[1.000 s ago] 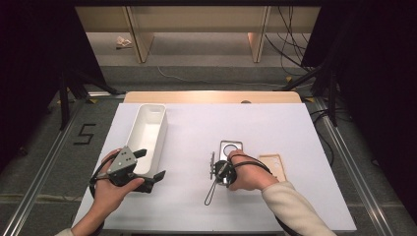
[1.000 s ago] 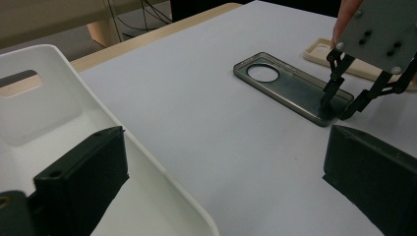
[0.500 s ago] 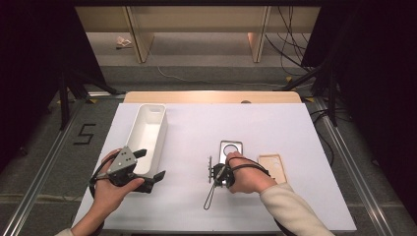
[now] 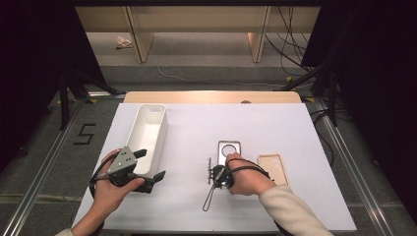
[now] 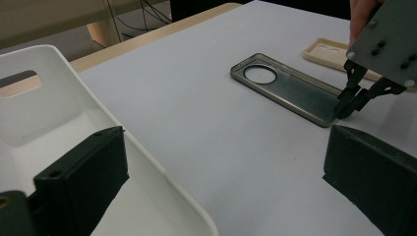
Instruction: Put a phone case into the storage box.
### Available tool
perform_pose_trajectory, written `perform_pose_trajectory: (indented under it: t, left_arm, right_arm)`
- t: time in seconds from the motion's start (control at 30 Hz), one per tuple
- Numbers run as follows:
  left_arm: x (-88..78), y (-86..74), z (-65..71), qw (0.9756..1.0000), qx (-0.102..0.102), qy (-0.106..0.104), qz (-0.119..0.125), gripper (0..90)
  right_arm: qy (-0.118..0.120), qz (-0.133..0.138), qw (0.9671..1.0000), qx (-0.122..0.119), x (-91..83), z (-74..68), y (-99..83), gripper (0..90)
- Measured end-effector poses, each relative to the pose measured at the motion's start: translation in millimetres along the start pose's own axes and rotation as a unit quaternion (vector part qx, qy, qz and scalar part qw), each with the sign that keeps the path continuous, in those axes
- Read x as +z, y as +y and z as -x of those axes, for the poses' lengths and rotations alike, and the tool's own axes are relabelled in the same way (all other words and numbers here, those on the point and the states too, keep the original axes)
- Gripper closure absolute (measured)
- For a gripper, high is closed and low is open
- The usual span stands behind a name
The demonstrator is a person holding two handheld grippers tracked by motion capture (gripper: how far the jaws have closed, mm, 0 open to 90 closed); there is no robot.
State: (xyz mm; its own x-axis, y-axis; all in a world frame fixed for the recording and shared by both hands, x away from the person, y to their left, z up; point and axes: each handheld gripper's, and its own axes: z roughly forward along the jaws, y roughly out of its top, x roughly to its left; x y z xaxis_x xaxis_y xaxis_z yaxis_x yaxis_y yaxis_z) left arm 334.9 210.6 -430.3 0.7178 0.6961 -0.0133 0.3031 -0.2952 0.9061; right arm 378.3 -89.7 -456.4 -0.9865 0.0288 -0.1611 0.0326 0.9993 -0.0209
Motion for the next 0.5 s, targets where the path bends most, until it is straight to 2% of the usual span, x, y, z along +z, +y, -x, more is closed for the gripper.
perform_pose_trajectory:
  t: [0.4,0.5]
  left_arm:
    - [-0.3,0.1,0.0,1.0,0.0,0.0,0.0,2.4]
    - [-0.2,0.1,0.1,1.0,0.0,0.0,0.0,2.4]
  right_arm:
    - [-0.004,0.013,0.9999,-0.005,-0.2,-0.4,-3.4,89.5]
    - [-0.002,0.018,0.9998,-0.001,-0.3,-1.4,-5.0,89.6]
